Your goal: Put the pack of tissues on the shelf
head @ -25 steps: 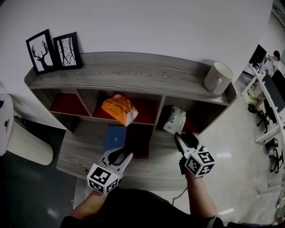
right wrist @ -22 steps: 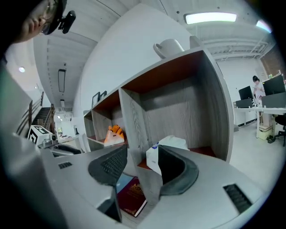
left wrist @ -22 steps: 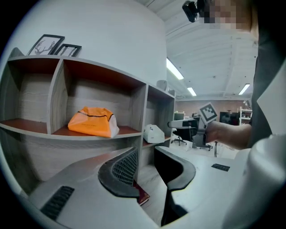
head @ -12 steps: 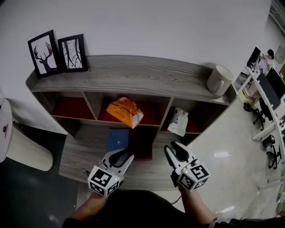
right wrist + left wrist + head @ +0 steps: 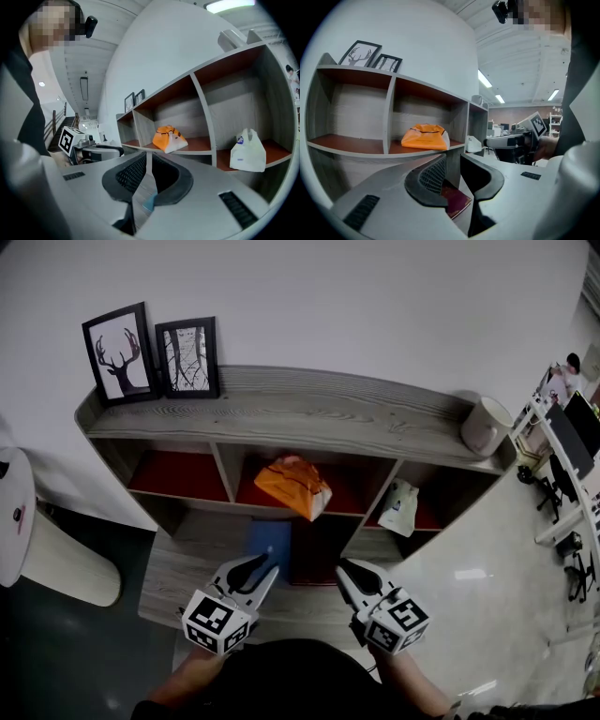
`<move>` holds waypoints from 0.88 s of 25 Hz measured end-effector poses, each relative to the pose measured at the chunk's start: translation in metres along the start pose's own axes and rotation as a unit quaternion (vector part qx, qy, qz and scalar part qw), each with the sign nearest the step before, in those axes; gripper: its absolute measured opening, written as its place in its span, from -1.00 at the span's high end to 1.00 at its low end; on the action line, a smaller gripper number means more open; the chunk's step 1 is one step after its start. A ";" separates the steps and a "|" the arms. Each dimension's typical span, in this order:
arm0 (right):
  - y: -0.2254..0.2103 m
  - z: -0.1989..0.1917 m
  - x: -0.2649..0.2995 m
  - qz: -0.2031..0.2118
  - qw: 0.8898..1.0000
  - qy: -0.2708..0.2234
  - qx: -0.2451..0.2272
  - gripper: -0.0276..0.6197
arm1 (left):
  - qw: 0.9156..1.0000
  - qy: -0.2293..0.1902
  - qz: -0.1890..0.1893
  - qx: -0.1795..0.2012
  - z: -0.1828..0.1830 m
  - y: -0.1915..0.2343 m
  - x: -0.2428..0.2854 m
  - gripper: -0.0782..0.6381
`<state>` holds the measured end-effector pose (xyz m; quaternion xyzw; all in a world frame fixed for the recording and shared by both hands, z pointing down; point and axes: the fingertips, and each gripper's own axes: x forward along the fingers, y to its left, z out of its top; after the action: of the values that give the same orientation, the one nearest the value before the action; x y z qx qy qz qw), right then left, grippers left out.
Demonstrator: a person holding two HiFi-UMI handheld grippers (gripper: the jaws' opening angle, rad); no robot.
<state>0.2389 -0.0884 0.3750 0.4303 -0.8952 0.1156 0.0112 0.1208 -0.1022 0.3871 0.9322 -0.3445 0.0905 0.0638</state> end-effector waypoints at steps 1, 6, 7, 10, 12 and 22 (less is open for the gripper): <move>0.006 0.001 0.003 0.006 1.000 -0.001 -0.001 0.78 | 1.000 -0.001 -0.002 0.000 0.001 0.002 -0.002 0.50; 0.028 0.009 0.017 0.030 0.999 -0.006 -0.008 0.82 | 1.000 -0.004 -0.005 0.005 0.004 0.011 -0.009 0.54; 0.032 0.010 0.018 0.033 0.999 -0.006 -0.011 0.82 | 1.000 -0.004 -0.003 0.006 0.005 0.013 -0.010 0.56; 0.038 0.011 0.021 0.037 0.999 -0.005 -0.019 0.82 | 1.000 -0.009 0.000 0.009 0.009 0.017 -0.013 0.63; 0.039 0.013 0.022 0.037 0.999 -0.011 -0.016 0.83 | 1.000 -0.014 -0.001 0.011 0.012 0.018 -0.015 0.66; 0.035 0.008 0.023 0.030 0.999 0.007 -0.020 0.86 | 1.000 -0.016 0.001 0.004 0.013 0.023 -0.021 0.70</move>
<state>0.1982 -0.0872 0.3628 0.4025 -0.9096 0.1007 0.0233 0.0920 -0.1086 0.3714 0.9336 -0.3457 0.0768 0.0540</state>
